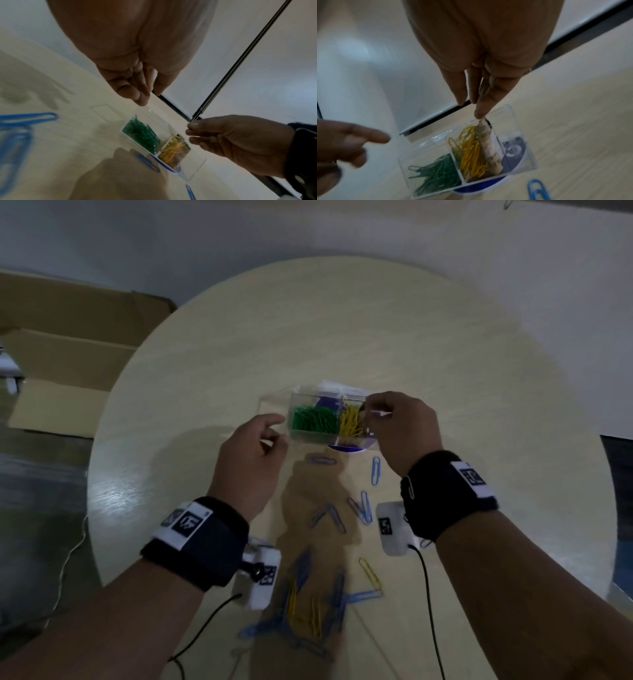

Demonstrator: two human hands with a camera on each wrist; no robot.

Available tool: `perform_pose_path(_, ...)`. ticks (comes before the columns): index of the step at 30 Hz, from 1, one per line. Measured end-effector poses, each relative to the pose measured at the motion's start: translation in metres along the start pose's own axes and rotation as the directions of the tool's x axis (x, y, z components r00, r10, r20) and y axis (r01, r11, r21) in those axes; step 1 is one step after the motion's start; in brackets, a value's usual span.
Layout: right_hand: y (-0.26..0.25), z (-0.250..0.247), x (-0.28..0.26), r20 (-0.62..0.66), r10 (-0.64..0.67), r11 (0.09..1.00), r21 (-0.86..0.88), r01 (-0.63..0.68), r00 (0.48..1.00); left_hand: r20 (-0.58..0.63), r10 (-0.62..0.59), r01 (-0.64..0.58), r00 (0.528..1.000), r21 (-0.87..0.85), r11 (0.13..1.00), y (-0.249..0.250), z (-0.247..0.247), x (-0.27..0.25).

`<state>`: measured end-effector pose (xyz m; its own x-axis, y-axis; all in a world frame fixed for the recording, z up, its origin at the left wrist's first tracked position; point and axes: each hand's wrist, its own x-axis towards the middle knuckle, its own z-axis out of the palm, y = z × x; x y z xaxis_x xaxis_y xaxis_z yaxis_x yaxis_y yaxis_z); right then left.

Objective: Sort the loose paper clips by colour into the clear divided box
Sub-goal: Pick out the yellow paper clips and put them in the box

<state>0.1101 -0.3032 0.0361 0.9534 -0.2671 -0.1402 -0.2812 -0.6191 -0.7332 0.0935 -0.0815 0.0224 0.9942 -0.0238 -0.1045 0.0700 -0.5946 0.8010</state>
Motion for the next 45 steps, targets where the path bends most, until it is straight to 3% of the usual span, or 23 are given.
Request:
perform_pose_path(4,0.011,-0.022,-0.037,-0.109,-0.093,0.994,-0.061,0.087,0.99,0.141,0.054,-0.07,0.989,0.112,0.991,-0.021,-0.023,-0.042)
perform_pose_path(7,0.033,-0.013,-0.104,0.074,-0.205,0.973,-0.092,0.211,0.976,0.381,0.187,-0.279,0.906,0.202,0.939,-0.043,-0.033,-0.094)
perform_pose_path(9,0.05,0.001,-0.154,0.262,-0.298,0.934,-0.12,0.338,0.918,0.534,0.223,-0.403,0.816,0.248,0.881,-0.061,-0.033,-0.128)
perform_pose_path(11,0.067,0.015,-0.195,0.399,-0.387,0.86,-0.17,0.482,0.831,0.602,0.206,-0.458,0.771,0.299,0.837,-0.076,-0.033,-0.152)
perform_pose_path(13,0.081,0.025,-0.221,0.515,-0.395,0.789,-0.233,0.568,0.761,0.594,0.213,-0.486,0.776,0.346,0.803,-0.087,-0.032,-0.164)
perform_pose_path(15,0.088,0.03,-0.232,0.589,-0.334,0.762,-0.291,0.578,0.736,0.519,0.223,-0.465,0.825,0.4,0.79,-0.093,-0.034,-0.168)
perform_pose_path(19,0.092,0.03,-0.22,0.574,-0.262,0.75,-0.384,0.538,0.775,0.351,0.21,-0.379,0.913,0.533,0.756,-0.092,-0.038,-0.163)
perform_pose_path(22,0.086,0.026,-0.203,0.515,-0.275,0.764,-0.395,0.509,0.812,0.262,0.248,-0.354,0.933,0.535,0.767,-0.08,-0.039,-0.156)
perform_pose_path(24,0.077,0.022,-0.197,0.424,-0.353,0.79,-0.344,0.508,0.834,0.314,0.343,-0.454,0.885,0.429,0.781,-0.072,-0.035,-0.161)
perform_pose_path(25,0.072,0.021,-0.198,0.39,-0.405,0.791,-0.305,0.531,0.827,0.388,0.391,-0.532,0.835,0.385,0.754,-0.071,-0.031,-0.166)
perform_pose_path(27,0.066,0.027,-0.205,0.418,-0.507,0.743,-0.231,0.628,0.754,0.532,0.439,-0.658,0.724,0.343,0.67,-0.075,-0.024,-0.176)
perform_pose_path(28,0.065,0.033,-0.212,0.47,-0.537,0.7,-0.215,0.681,0.7,0.564,0.434,-0.676,0.703,0.337,0.656,-0.079,-0.023,-0.178)
perform_pose_path(30,0.071,0.045,-0.225,0.573,-0.529,0.626,-0.236,0.744,0.626,0.541,0.416,-0.647,0.731,0.357,0.673,-0.088,-0.026,-0.175)
perform_pose_path(32,0.076,0.05,-0.228,0.605,-0.474,0.622,-0.284,0.73,0.64,0.49,0.388,-0.594,0.78,0.386,0.706,-0.093,-0.032,-0.166)
perform_pose_path(38,0.071,0.043,-0.213,0.527,-0.398,0.671,-0.391,0.629,0.751,0.314,0.329,-0.445,0.891,0.455,0.771,-0.098,-0.041,-0.146)
perform_pose_path(41,0.071,0.035,-0.206,0.367,-0.409,0.773,-0.346,0.531,0.835,0.22,0.314,-0.383,0.924,0.483,0.787,-0.093,-0.042,-0.137)
perform_pose_path(45,0.087,0.017,-0.195,0.096,-0.337,0.891,-0.289,0.35,0.937,0.249,0.302,-0.387,0.92,0.456,0.802,-0.077,-0.025,-0.141)
